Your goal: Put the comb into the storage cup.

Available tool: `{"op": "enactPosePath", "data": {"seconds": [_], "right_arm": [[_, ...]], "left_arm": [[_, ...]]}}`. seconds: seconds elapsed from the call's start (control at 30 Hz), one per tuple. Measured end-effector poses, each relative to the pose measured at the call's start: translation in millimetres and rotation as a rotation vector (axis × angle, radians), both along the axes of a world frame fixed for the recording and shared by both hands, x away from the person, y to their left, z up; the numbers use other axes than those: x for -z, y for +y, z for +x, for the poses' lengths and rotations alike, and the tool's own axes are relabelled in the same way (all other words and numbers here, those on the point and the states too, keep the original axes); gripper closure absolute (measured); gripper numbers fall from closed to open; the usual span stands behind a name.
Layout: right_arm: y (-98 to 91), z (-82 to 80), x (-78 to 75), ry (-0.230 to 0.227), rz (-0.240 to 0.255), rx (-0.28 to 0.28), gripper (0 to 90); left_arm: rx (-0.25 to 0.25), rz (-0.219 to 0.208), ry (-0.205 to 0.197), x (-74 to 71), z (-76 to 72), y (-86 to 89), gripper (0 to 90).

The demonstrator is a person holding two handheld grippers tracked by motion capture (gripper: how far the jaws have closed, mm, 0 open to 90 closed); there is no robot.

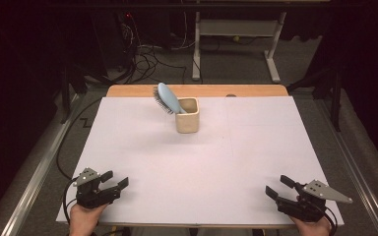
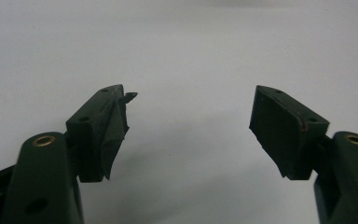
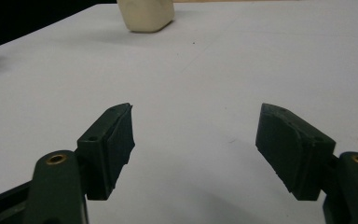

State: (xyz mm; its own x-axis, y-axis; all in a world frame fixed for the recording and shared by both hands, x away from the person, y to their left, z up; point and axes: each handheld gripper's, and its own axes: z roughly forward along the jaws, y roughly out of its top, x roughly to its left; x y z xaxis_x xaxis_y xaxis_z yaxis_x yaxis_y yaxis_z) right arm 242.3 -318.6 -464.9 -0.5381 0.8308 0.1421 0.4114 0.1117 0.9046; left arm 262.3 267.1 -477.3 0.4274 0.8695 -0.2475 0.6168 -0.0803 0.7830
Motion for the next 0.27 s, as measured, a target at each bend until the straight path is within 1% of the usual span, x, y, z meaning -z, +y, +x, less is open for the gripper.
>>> {"op": "enactPosePath", "data": {"seconds": [0.27], "right_arm": [[-0.4,-0.3,0.1,-0.001,0.002,0.001,28.4]], "left_arm": [[0.002,0.004,-0.002,0.2,0.7,-0.8,28.3]]}}
